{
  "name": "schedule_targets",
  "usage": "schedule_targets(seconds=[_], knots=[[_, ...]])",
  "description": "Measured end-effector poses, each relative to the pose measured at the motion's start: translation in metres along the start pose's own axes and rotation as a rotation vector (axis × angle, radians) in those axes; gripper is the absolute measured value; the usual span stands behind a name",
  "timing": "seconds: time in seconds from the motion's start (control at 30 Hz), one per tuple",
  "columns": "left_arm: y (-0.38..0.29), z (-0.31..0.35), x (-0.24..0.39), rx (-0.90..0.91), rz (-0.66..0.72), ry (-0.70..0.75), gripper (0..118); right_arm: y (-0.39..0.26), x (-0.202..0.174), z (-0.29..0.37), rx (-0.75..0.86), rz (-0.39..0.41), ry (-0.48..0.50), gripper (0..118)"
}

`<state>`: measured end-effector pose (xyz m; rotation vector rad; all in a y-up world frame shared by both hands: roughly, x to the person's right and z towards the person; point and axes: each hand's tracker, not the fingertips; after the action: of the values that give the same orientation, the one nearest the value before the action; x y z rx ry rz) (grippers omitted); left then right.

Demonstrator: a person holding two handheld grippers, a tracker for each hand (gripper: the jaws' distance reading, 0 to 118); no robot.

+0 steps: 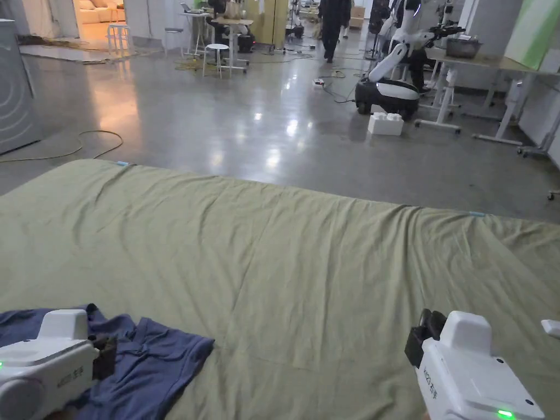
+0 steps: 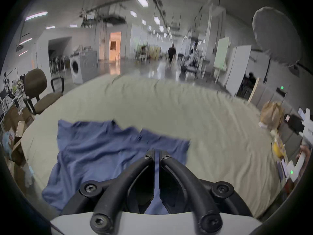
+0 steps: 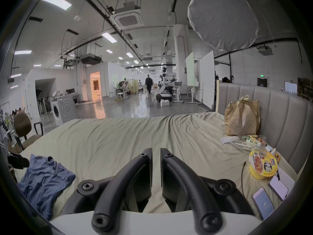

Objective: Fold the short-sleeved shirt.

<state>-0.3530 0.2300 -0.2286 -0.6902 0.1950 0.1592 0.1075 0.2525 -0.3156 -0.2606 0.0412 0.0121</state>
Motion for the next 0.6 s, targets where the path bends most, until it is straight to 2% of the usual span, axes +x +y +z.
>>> schedule_targets(seconds=[0.1,0.13,0.17,0.2,0.23,0.3,0.37,0.43,0.53,0.6], knots=[[-0.010,-0.012,-0.027,-0.126,-0.015,0.046,8,-0.010,-0.006,-0.004,-0.029,0.014,0.015,10],[-0.013,-0.017,-0.035,-0.157,-0.017,0.060,18,-0.013,-0.008,-0.005,-0.039,0.014,0.021,10],[-0.015,-0.021,-0.041,-0.179,-0.024,0.072,35,-0.016,-0.010,-0.006,-0.047,0.013,0.025,10],[-0.018,-0.025,-0.047,-0.196,-0.023,0.078,59,-0.017,-0.013,-0.006,-0.057,0.017,0.030,10],[-0.020,-0.030,-0.052,-0.223,-0.014,0.074,74,-0.019,-0.016,-0.007,-0.067,0.023,0.032,10],[-0.025,-0.038,-0.060,-0.258,0.004,0.080,92,-0.023,-0.020,-0.009,-0.080,0.028,0.039,10],[-0.032,-0.052,-0.065,-0.297,0.027,0.091,96,-0.027,-0.022,-0.011,-0.093,0.032,0.045,10],[-0.040,-0.063,-0.068,-0.326,0.029,0.095,95,-0.030,-0.025,-0.012,-0.102,0.038,0.049,10],[-0.059,-0.087,-0.071,-0.461,-0.002,0.126,94,-0.033,-0.028,-0.013,-0.111,0.058,0.047,10],[-0.061,-0.080,-0.064,-0.358,-0.012,0.131,93,-0.034,-0.030,-0.011,-0.111,0.080,0.049,10]])
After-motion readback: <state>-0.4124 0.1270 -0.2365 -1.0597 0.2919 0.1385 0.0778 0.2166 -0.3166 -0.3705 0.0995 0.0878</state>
